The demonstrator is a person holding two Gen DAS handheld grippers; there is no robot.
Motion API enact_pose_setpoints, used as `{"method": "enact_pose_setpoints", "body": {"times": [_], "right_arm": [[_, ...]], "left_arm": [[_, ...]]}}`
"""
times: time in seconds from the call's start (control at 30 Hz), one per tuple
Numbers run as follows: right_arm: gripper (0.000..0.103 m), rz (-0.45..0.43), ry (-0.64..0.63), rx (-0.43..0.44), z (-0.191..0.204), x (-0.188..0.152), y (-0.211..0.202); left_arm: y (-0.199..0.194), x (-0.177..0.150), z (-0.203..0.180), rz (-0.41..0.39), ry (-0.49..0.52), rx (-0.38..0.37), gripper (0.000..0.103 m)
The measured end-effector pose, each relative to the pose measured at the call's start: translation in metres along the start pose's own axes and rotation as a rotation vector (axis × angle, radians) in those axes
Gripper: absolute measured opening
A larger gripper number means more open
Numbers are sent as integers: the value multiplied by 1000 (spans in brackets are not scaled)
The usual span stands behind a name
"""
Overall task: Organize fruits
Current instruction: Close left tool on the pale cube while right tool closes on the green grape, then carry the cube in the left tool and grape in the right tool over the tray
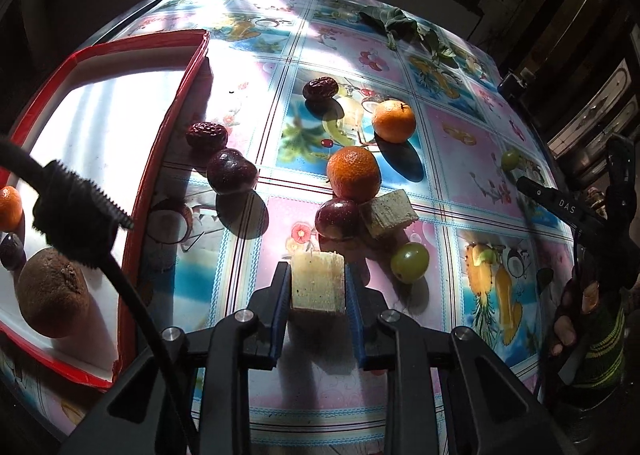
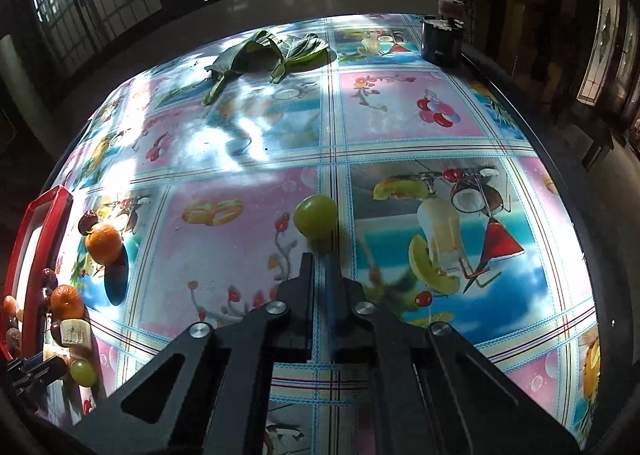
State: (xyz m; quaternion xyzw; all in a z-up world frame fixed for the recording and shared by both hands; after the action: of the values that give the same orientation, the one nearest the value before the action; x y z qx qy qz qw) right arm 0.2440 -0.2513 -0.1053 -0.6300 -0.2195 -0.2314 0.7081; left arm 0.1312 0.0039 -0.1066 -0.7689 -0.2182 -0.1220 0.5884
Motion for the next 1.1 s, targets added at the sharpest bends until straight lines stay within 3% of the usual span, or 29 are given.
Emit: {"method": "enact_pose_setpoints", "body": {"times": [0.23, 0.3, 0.37, 0.4, 0.57, 0.63, 0.67, 0.87, 1.1], "right_arm": [[6, -18, 14, 53, 6, -7, -15], [22, -20, 46, 58, 3, -1, -9], [56, -32, 64, 52, 2, 7, -2], [58, -40, 56, 36, 3, 12, 1], [57, -34, 6, -43, 8, 27, 21], [42, -23, -17, -48, 11, 26, 27], [23, -24, -23, -39, 13, 26, 26], [24, -40, -9, 32, 26, 11, 2], [24, -50, -53, 168, 79, -18, -38]], "left_arm": [[-7, -5, 3, -3, -6, -11, 25], [-9, -6, 2, -5, -4, -12, 25], [-11, -7, 2, -5, -5, -16, 25], [-12, -8, 2, -7, -5, -16, 25], [-15, -10, 2, -7, -5, -16, 25], [-18, -9, 1, -15, -2, -19, 25], [-19, -9, 0, -19, 0, -22, 25], [-31, -7, 1, -46, 7, -36, 25], [-43, -7, 8, -69, 2, -35, 25]]}}
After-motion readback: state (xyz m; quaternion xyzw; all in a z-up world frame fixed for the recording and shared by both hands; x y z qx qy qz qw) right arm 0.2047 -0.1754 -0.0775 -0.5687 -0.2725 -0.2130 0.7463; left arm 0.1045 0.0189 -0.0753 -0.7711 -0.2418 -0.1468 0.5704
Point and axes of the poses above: each gripper's, at about its wrist camera, not at the fingertips, and y roughly the way its jaws point, z to its left, x to its top, the point moved 9 cm from there along y, roughly the way its jaws point, and after that the axes turned 3 degrees about -x, right-handed, at the moved point
